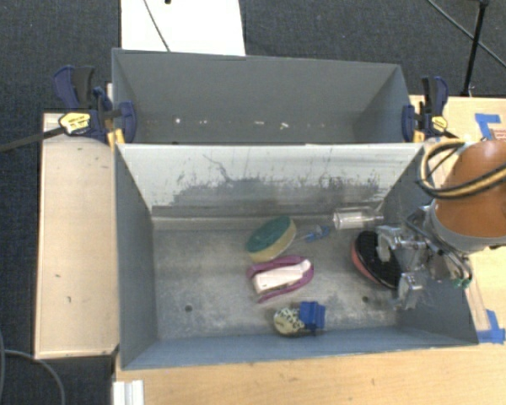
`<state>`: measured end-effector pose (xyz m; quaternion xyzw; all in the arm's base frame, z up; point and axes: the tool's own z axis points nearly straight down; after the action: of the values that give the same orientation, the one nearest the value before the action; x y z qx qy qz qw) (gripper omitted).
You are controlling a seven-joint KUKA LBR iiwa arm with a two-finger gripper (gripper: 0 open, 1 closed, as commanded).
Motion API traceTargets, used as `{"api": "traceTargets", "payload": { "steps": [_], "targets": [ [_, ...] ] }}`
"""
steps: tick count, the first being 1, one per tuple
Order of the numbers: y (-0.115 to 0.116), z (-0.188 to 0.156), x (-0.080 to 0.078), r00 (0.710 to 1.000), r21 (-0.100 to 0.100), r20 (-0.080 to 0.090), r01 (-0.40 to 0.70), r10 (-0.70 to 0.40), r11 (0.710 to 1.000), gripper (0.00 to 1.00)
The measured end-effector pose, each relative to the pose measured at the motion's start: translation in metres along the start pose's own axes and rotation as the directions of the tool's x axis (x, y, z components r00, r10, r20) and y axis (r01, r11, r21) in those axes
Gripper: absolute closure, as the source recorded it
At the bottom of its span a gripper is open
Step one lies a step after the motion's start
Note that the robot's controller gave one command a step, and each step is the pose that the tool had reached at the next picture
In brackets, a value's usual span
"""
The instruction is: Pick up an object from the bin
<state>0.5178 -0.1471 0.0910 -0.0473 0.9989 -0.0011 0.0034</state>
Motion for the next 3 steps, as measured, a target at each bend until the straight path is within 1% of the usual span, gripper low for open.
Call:
{"api": "traceTargets", "payload": {
  "steps": [1, 2, 3],
  "targets": [
    [0.0002, 0.0175, -0.0492, 0.930, 0.000, 0.005, -0.367, 0.367, 0.930, 0.00],
    [-0.0010, 0.0144, -0.0505, 0.931, 0.000, 0.010, -0.364, 0.364, 0.931, 1.00],
    [0.0050, 0.0102, -0.0532, 0.949, 0.016, 0.032, 0.313, -0.313, 0.950, 1.00]
  ]
}}
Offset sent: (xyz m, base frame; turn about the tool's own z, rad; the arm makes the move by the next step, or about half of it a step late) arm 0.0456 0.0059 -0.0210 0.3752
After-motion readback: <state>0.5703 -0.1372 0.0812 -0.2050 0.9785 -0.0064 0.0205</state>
